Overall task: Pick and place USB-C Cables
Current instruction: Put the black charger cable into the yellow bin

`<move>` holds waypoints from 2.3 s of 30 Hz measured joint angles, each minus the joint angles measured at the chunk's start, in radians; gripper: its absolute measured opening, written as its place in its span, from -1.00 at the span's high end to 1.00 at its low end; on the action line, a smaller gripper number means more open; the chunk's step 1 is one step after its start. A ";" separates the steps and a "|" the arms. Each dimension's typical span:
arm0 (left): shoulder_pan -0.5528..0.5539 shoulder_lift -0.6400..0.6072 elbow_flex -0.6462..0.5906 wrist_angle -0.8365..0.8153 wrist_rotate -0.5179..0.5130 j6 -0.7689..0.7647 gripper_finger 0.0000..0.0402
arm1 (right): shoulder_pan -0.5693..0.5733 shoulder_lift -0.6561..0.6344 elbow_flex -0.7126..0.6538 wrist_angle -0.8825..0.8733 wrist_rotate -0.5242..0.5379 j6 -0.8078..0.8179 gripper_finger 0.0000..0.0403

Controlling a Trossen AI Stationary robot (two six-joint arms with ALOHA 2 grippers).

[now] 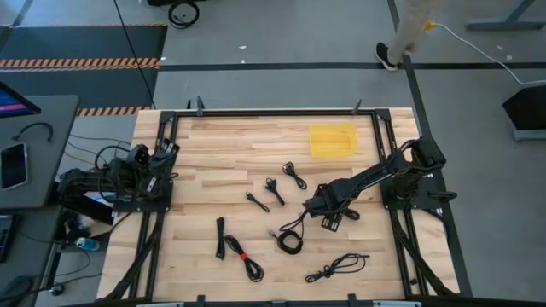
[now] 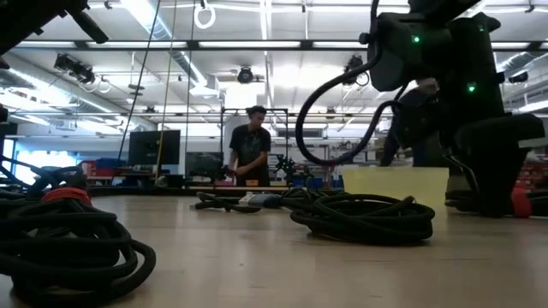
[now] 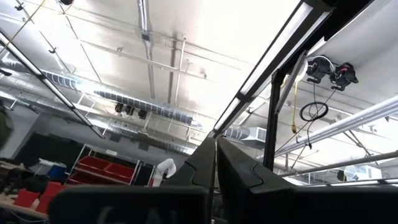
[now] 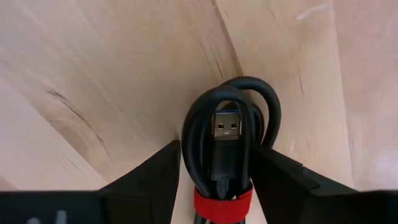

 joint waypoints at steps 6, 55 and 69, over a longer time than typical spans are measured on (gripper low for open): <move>0.000 0.000 0.000 -0.006 0.000 0.001 0.89 | -0.002 0.003 0.002 0.011 -0.006 0.001 0.40; 0.000 0.000 0.000 -0.047 0.000 0.001 0.89 | -0.839 -0.233 0.775 -0.289 -0.228 -0.966 0.87; 0.000 0.000 0.000 -0.047 0.000 0.001 0.89 | -0.911 -0.089 0.775 -0.547 -0.284 -1.154 0.87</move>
